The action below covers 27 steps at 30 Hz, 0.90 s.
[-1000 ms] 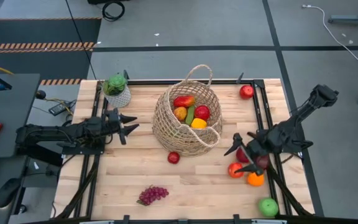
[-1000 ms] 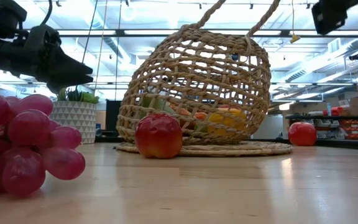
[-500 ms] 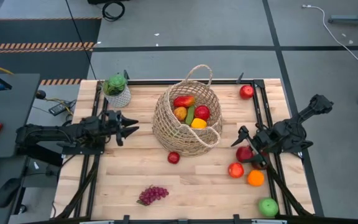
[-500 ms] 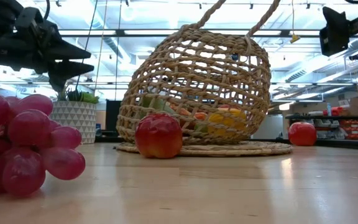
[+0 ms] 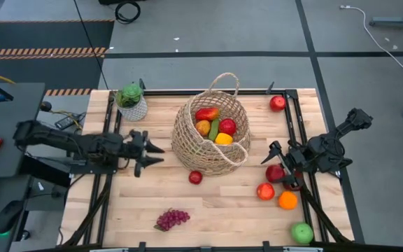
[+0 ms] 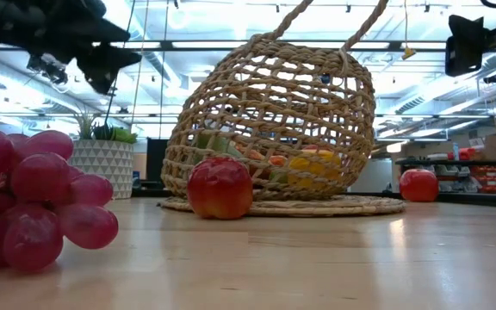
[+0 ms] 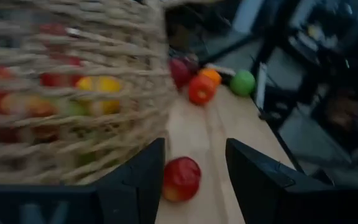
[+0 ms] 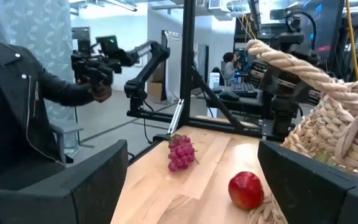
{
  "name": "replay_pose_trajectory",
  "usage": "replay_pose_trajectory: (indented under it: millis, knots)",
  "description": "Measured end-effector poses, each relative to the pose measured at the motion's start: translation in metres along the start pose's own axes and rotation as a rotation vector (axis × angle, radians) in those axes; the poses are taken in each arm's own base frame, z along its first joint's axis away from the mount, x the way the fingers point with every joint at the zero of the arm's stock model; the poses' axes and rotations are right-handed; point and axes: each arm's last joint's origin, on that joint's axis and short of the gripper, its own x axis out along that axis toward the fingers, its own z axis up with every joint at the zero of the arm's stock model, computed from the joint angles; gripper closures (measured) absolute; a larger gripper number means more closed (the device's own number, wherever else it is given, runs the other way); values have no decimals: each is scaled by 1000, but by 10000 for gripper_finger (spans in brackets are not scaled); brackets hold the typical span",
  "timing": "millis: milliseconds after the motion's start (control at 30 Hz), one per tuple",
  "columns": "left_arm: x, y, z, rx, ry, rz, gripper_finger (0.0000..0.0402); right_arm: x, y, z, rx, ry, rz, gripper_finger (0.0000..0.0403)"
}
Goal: Build produce basket
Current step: Put the red apple into the brown basket
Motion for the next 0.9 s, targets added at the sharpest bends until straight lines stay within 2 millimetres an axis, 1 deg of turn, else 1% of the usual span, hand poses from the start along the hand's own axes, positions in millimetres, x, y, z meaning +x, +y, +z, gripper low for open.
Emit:
replay_pose_trajectory:
  millis: [133, 233, 367, 467, 600, 733, 800, 900]
  knots:
    - [19, -20, -4, 126, 112, -65, 224, 0, 0, 0, 38, -3, -2, 38]
    - [36, -36, -9, 208, 175, -51, 220, 0, 0, 1, 56, -6, -2, 38]
    - [60, -55, -13, 259, 269, -41, 204, 0, 0, 1, 66, -13, -3, 38]
    - [80, -66, -16, 289, 346, -37, 175, 0, 0, 1, 66, -13, -3, 38]
    - [108, -75, -17, 347, 384, -31, 119, 0, 0, 1, 66, -13, -3, 38]
    - [136, -82, -10, 394, 442, 1, 70, 0, 0, 1, 66, -13, -3, 38]
    - [149, -84, -8, 418, 503, 41, 55, 0, 0, 1, 66, -13, -3, 38]
    - [166, -86, -5, 452, 592, 82, 50, 0, 0, 1, 67, -13, -3, 38]
